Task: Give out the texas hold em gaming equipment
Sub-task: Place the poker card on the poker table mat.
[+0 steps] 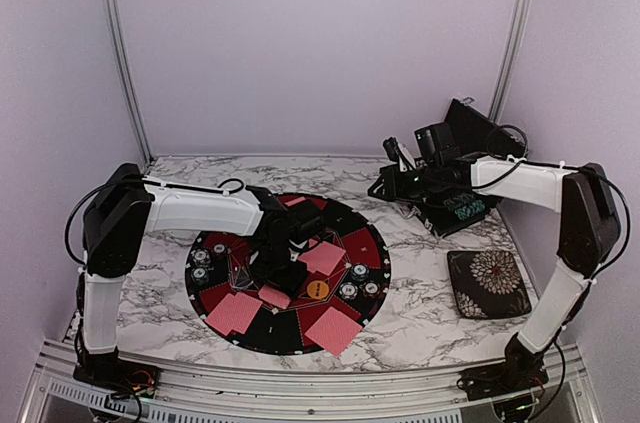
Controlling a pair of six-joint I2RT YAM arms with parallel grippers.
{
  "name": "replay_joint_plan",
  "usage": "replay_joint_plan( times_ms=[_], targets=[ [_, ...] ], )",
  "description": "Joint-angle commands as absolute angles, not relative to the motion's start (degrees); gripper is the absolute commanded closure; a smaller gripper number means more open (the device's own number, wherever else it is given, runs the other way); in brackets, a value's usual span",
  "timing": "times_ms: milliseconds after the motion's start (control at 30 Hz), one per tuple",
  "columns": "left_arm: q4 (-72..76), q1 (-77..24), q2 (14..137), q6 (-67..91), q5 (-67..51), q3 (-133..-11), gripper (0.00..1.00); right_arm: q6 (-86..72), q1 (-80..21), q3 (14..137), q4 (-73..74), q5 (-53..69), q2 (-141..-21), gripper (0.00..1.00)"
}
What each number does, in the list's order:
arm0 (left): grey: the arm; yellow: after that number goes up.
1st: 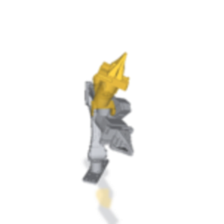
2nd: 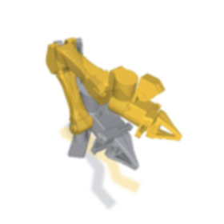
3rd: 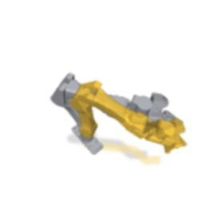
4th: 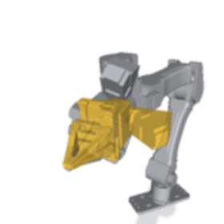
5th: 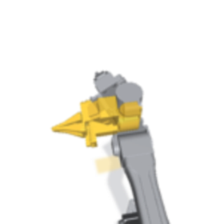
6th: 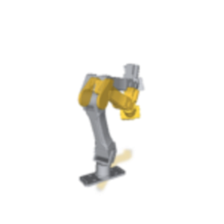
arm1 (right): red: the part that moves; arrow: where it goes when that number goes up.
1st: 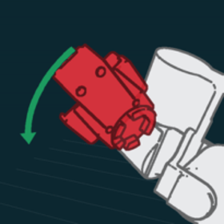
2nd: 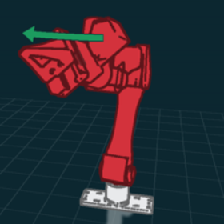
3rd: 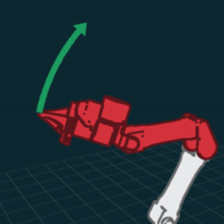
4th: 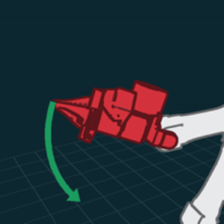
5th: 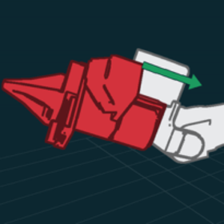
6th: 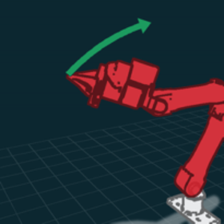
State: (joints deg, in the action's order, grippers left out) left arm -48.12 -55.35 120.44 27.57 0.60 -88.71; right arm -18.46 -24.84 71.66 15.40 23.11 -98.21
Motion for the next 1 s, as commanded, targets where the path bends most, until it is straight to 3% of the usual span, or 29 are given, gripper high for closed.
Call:
replay_joint_plan(
  times_ms=[0, 967],
  targets=[
    [-45.44, -55.72, 123.96, 26.12, -0.72, -88.95, 0.41, -18.67, -24.31, 71.60, 14.32, 23.77, -96.60, 0.72],
    [-44.76, -54.84, 124.18, 24.95, -0.28, -88.95, 0.40, -19.07, -24.33, 71.30, 14.34, 24.13, -96.68, 0.72]
  ],
)
